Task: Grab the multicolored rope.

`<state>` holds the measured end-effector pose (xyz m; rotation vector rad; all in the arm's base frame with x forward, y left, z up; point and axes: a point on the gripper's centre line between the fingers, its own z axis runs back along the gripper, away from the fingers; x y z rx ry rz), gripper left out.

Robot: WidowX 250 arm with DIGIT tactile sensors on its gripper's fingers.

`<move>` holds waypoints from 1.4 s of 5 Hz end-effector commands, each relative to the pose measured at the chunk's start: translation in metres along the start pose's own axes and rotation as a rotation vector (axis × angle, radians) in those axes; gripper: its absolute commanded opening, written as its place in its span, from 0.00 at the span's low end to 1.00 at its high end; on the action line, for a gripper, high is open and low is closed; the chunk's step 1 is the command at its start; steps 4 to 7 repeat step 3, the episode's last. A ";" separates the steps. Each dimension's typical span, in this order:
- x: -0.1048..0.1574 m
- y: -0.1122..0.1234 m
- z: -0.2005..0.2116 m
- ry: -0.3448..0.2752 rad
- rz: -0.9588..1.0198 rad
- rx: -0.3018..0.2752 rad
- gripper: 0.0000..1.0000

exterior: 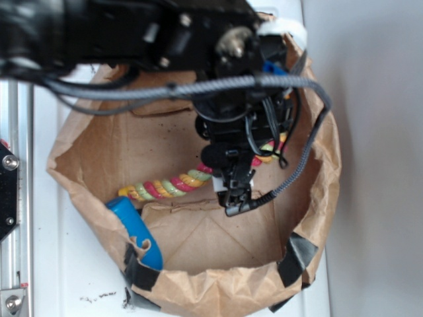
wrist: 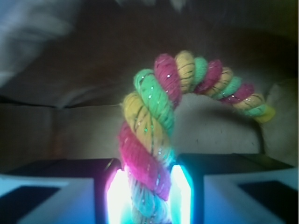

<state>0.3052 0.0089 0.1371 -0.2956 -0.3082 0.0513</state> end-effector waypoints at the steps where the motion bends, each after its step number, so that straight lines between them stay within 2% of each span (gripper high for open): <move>1: -0.003 -0.047 0.069 -0.090 -0.111 0.251 0.00; 2: -0.012 -0.049 0.081 -0.099 -0.141 0.307 0.00; 3: -0.018 -0.050 0.078 -0.091 -0.223 0.398 0.72; 7: -0.018 -0.050 0.078 -0.091 -0.223 0.398 0.72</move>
